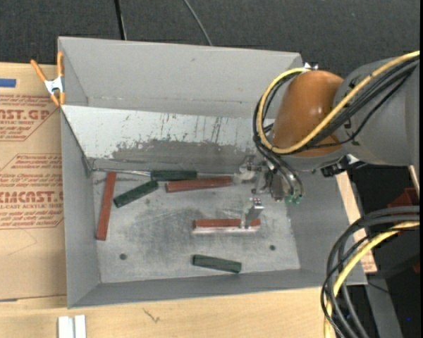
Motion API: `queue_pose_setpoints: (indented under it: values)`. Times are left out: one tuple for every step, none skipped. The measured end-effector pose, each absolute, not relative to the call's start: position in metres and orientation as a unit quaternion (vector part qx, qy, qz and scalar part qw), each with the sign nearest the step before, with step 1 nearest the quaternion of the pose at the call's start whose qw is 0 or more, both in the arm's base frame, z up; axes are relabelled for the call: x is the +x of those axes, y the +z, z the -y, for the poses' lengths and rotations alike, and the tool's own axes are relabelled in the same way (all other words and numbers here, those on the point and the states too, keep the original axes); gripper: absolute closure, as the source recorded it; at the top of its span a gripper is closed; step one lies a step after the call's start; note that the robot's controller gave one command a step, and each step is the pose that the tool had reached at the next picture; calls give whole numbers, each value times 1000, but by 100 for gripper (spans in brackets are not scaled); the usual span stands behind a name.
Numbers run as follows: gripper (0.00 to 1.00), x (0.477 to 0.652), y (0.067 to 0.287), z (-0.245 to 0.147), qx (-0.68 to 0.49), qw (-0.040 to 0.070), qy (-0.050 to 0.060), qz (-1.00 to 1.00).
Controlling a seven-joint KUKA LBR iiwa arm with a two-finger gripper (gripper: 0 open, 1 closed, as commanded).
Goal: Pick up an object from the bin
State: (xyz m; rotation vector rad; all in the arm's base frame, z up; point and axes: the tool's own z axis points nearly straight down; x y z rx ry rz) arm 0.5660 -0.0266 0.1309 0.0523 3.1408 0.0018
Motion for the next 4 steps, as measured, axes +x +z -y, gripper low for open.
queue_pose_setpoints:
  values:
    - [0, 567, 72, 22, -40, 5, 0, -999]
    - [0, 564, 74, 12, 56, 5, 0, -998]
    - [100, 570, 77, 20, -41, 2, 2, -999]
    - [100, 570, 77, 20, -41, 2, 1, -999]
